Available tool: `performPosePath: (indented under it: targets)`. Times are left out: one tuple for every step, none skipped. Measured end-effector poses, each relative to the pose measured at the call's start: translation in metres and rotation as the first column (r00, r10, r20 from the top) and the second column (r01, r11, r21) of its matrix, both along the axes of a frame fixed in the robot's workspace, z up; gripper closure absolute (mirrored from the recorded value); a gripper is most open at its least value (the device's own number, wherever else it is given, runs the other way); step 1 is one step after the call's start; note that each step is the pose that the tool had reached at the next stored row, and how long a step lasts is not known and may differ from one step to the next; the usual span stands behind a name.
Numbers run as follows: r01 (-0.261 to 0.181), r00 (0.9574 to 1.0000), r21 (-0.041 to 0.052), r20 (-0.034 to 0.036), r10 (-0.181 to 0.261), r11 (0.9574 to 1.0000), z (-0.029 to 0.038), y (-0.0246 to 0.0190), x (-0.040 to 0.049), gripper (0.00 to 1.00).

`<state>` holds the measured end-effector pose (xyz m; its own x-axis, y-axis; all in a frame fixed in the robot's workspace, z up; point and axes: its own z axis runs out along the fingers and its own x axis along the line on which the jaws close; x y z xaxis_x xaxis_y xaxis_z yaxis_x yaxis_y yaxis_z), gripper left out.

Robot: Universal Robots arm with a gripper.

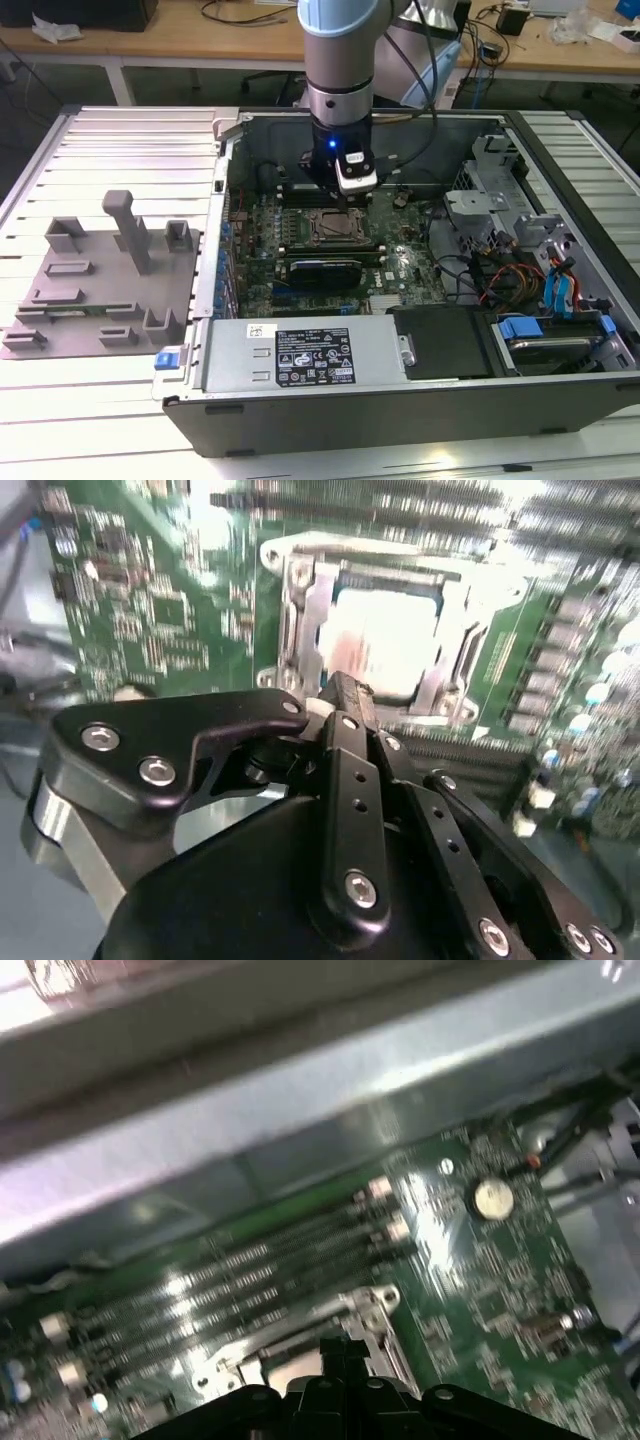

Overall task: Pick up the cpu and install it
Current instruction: 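Install the first cpu locking lever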

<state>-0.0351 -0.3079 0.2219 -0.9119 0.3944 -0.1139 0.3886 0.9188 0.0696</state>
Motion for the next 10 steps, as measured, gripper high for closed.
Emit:
performPosePath:
  targets:
    - [0.000,1.0000,-0.0199,0.0001,0.000,0.9998,-0.0001,0.0000,0.0001,0.89]
    - [0.000,1.0000,-0.0483,0.0000,0.000,0.9988,0.0000,0.0000,0.0001,0.89]
    - [0.000,1.0000,-0.0498,0.0000,0.000,0.9988,0.0000,0.0000,0.0001,0.89]
    - [0.000,1.0000,-0.0499,0.0000,0.000,0.9988,0.0000,0.0000,0.0001,0.89]
    - [0.000,1.0000,-0.0499,0.0000,0.000,0.9988,0.0000,0.0000,0.0001,0.89]
    - [0.000,1.0000,-0.0499,0.0000,0.000,0.9988,0.0000,0.0000,0.0001,0.89]
    - [0.000,1.0000,-0.0503,-0.0026,0.000,0.9987,-0.0001,0.0000,0.0002,0.89]
    - [-0.001,0.9999,-0.0509,-0.0139,0.000,0.9987,-0.0002,0.0001,0.0002,0.89]
    - [-0.003,0.9996,-0.0517,-0.0286,0.001,0.9987,-0.0002,0.0000,0.0002,0.89]
    - [-0.006,0.9987,-0.0522,-0.0516,0.004,0.9986,-0.0003,0.0000,0.0002,0.89]
